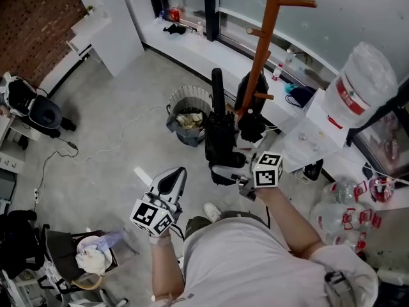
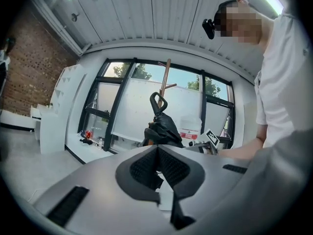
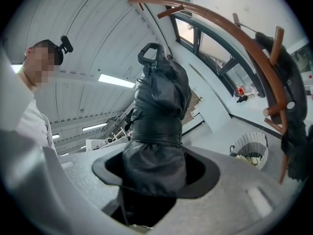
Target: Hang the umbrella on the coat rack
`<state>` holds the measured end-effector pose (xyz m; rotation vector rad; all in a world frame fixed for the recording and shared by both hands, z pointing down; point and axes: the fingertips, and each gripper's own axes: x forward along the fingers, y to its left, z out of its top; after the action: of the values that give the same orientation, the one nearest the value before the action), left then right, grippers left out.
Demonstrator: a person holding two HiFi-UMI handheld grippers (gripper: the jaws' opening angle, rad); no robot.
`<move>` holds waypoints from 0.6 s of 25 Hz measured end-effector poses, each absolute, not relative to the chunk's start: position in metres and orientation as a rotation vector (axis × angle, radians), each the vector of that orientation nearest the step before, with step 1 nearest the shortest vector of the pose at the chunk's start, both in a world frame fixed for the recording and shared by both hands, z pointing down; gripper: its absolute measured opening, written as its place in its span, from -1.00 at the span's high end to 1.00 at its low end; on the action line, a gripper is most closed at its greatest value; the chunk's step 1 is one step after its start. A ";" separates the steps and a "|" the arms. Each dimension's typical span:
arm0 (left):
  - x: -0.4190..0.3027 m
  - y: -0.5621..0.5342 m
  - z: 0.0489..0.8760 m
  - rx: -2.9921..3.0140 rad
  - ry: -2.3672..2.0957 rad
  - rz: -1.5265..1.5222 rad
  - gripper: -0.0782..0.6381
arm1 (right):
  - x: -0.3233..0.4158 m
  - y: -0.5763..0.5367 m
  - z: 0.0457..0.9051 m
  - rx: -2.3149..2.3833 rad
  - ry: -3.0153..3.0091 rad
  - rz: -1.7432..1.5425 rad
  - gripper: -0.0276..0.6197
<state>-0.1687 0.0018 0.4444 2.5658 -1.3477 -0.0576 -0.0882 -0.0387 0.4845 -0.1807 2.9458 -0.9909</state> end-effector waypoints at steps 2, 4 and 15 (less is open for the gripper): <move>-0.177 -0.011 0.443 2.587 -1.339 -0.044 0.78 | -0.101 -0.053 0.479 -0.164 2.944 -0.978 0.09; -0.186 -0.022 0.445 2.595 -1.335 -0.050 0.78 | -0.112 -0.066 0.475 -0.144 2.950 -0.961 0.09; -0.193 -0.046 0.436 2.607 -1.331 -0.043 0.78 | -0.142 -0.098 0.434 0.112 2.885 -0.899 0.09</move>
<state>-0.1927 -0.0461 0.4364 2.6067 -1.3315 -0.0435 -0.1425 -0.0983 0.4341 0.1124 2.8852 -0.8987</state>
